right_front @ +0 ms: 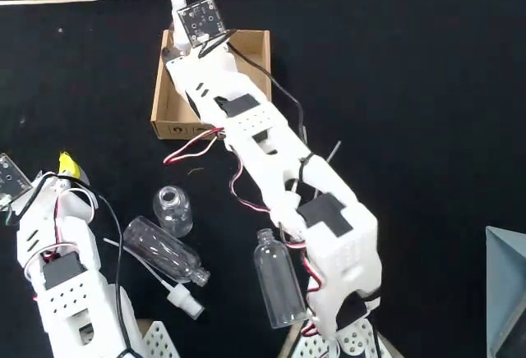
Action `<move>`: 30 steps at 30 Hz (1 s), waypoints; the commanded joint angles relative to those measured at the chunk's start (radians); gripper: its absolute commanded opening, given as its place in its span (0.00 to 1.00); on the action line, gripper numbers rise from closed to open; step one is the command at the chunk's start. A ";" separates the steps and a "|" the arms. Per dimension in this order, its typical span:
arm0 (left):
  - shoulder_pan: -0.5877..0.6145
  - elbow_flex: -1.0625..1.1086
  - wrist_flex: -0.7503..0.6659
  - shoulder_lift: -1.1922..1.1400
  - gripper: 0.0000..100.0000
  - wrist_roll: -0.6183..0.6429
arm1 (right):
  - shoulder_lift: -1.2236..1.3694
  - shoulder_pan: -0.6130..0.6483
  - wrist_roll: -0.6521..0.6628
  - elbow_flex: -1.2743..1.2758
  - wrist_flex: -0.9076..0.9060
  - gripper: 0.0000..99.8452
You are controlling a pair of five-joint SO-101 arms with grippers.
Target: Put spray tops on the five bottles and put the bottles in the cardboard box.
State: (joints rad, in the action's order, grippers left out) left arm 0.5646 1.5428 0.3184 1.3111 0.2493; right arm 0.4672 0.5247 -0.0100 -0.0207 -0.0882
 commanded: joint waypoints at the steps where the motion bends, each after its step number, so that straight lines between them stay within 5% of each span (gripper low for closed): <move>1: 0.007 -0.007 -0.017 0.015 0.15 0.005 | 0.022 0.014 -0.008 -0.111 0.031 0.10; 30: 0.004 -0.007 -0.017 0.015 0.15 0.005 | 0.292 0.014 -0.008 -0.352 0.031 0.10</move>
State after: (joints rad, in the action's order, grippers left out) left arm 0.5646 1.5428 0.3184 1.3111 0.2493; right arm 0.7695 0.5247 -0.0100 -0.3000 -0.0882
